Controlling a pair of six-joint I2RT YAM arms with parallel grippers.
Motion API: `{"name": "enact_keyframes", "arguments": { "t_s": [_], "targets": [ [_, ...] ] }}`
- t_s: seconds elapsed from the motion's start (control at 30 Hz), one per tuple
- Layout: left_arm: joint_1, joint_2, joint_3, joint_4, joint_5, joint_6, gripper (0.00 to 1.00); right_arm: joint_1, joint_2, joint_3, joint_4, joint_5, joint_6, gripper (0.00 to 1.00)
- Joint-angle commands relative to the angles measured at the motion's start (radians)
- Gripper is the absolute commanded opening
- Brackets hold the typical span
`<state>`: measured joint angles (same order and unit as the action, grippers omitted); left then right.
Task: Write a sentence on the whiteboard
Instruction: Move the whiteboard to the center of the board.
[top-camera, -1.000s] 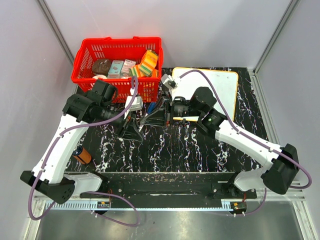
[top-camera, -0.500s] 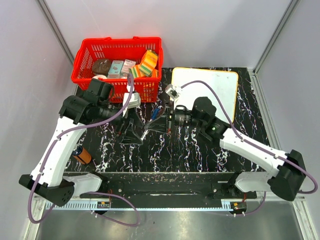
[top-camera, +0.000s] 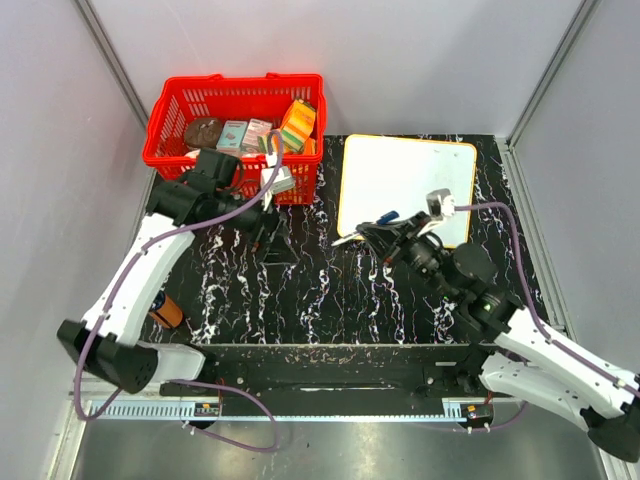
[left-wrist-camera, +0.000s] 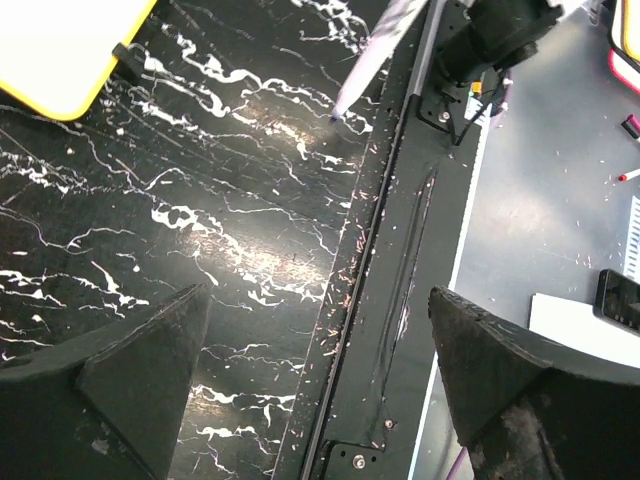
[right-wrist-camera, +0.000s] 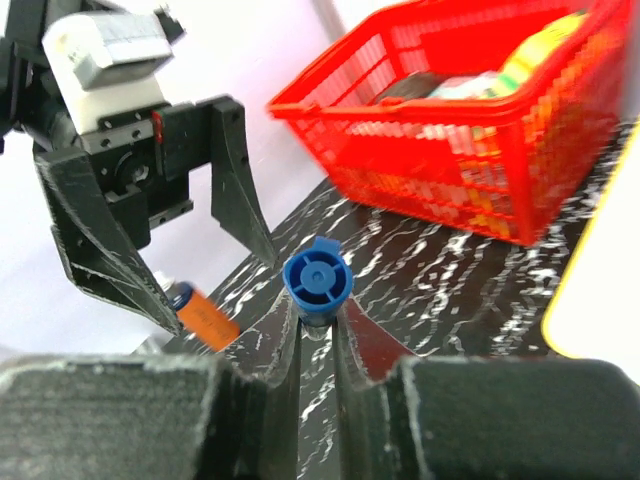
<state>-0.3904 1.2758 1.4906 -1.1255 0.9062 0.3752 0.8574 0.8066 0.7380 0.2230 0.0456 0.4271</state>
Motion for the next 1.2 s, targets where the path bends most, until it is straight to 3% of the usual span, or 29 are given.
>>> {"name": "enact_keyframes", "arguments": {
  "t_s": [0.0, 0.1, 0.33, 0.73, 1.17],
  "targets": [
    [0.004, 0.109, -0.006, 0.102, -0.040, -0.070, 0.94, 0.003, -0.110, -0.066, 0.048, 0.260, -0.070, 0.00],
    [-0.010, 0.192, 0.003, 0.125, -0.046, -0.078, 0.94, 0.003, -0.162, -0.098, 0.073, 0.303, -0.117, 0.00],
    [-0.137, 0.394, 0.052, 0.218, -0.205, -0.130, 0.93, 0.003, -0.221, -0.115, 0.082, 0.364, -0.214, 0.00],
    [-0.142, 0.704, 0.197, 0.504, -0.343, -0.249, 0.95, 0.003, -0.253, -0.166, 0.085, 0.580, -0.303, 0.00],
    [-0.140, 0.795, 0.152, 0.914, -0.489, -0.372, 0.94, 0.003, -0.363, -0.203, 0.061, 0.613, -0.333, 0.00]
  ]
}}
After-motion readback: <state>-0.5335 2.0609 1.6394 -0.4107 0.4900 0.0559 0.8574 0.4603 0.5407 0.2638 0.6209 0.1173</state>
